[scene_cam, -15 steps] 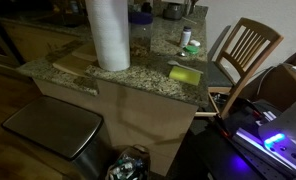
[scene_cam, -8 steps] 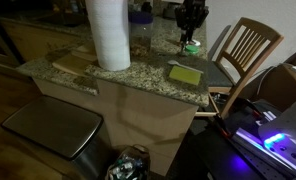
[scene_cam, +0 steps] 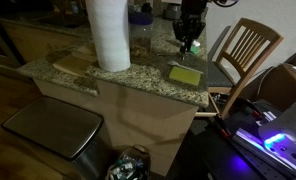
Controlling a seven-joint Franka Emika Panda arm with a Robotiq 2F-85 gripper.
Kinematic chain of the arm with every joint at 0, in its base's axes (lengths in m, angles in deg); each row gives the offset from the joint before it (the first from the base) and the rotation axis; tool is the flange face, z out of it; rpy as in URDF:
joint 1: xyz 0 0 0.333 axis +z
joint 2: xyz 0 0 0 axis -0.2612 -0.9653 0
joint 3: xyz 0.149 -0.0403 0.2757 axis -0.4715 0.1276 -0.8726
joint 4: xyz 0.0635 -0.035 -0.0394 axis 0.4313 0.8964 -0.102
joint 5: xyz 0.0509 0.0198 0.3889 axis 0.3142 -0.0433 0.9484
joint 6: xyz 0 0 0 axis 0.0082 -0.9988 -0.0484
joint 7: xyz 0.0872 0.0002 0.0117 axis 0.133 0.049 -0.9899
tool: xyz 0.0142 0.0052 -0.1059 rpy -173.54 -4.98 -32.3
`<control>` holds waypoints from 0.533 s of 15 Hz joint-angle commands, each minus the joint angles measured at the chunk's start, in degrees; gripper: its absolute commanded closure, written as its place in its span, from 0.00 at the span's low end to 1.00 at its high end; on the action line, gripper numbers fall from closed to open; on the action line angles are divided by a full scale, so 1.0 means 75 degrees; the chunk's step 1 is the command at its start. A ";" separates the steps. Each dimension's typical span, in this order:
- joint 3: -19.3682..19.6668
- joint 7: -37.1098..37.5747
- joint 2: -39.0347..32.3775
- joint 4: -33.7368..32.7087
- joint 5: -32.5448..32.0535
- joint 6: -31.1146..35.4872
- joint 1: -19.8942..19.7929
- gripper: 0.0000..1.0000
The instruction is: Get the keys and put them on the yellow sponge
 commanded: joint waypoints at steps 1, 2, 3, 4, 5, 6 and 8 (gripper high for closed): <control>0.0013 0.0009 -0.0035 0.0095 0.0006 -0.0139 0.0024 0.94; 0.0021 -0.0034 -0.0030 0.0211 0.0100 -0.0099 0.0044 0.94; 0.0014 -0.0036 -0.0052 0.0284 0.0131 -0.0067 0.0056 0.94; -0.0005 -0.0032 -0.0081 0.0402 0.0152 0.0042 0.0072 0.94; -0.0005 -0.0062 -0.0123 0.0485 0.0235 0.0101 0.0088 0.94; -0.0001 -0.0101 -0.0167 0.0559 0.0334 0.0106 0.0107 0.94; 0.0000 -0.0167 -0.0258 0.0733 0.0583 0.0239 0.0165 0.94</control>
